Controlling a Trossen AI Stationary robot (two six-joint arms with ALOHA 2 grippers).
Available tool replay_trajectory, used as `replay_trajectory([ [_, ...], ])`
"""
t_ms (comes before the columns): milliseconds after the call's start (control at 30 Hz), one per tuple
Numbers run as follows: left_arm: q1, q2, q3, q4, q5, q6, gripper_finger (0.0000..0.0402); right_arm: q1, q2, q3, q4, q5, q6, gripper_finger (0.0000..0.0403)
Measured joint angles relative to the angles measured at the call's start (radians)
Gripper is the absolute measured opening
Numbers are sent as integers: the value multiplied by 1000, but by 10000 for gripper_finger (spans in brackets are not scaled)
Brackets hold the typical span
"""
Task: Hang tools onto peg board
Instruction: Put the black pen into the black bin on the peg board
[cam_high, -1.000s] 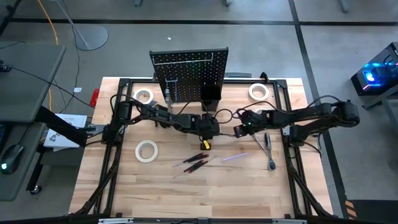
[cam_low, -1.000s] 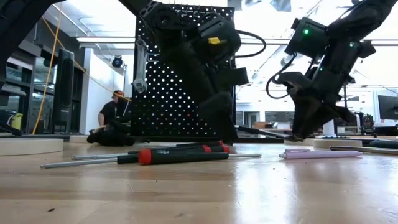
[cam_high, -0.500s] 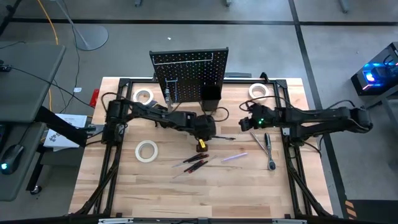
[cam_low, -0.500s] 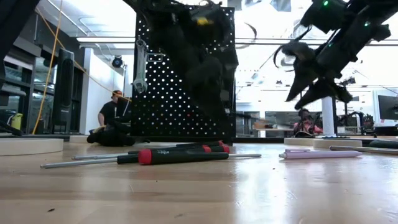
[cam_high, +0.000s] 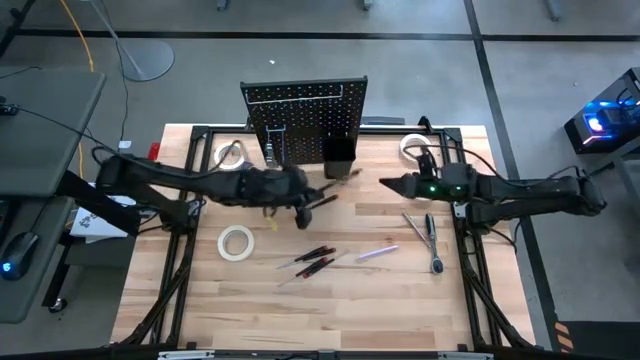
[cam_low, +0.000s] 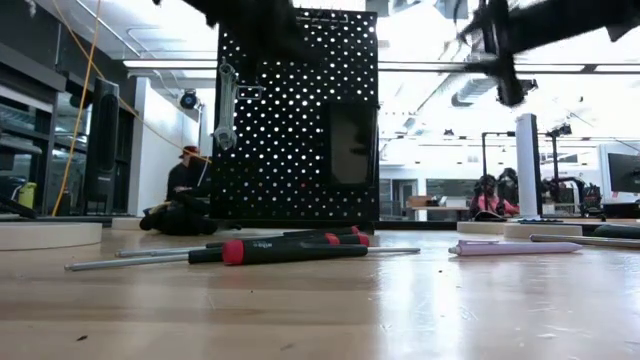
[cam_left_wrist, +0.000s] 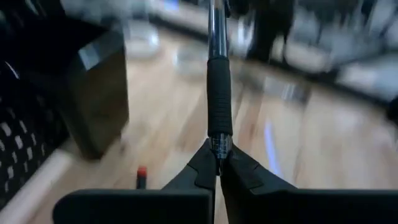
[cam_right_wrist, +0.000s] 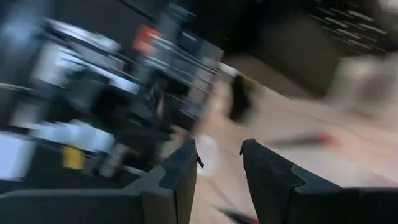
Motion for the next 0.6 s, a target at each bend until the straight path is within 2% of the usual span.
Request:
replay_trajectory([
  [167, -27, -51, -13, 232, -105, -18, 0, 48, 102, 1, 439, 117, -107, 124],
  [300, -17, -35, 13, 299, -135, -18, 0, 65, 205, 10, 658, 191, -168, 133],
  [500, 19, -22, 52, 292, -118, -19, 0, 70, 342, 178, 654, 171, -282, 193],
  [600, 26, -20, 57, 299, -103, -19, 0, 55, 399, 289, 558, 167, -361, 219],
])
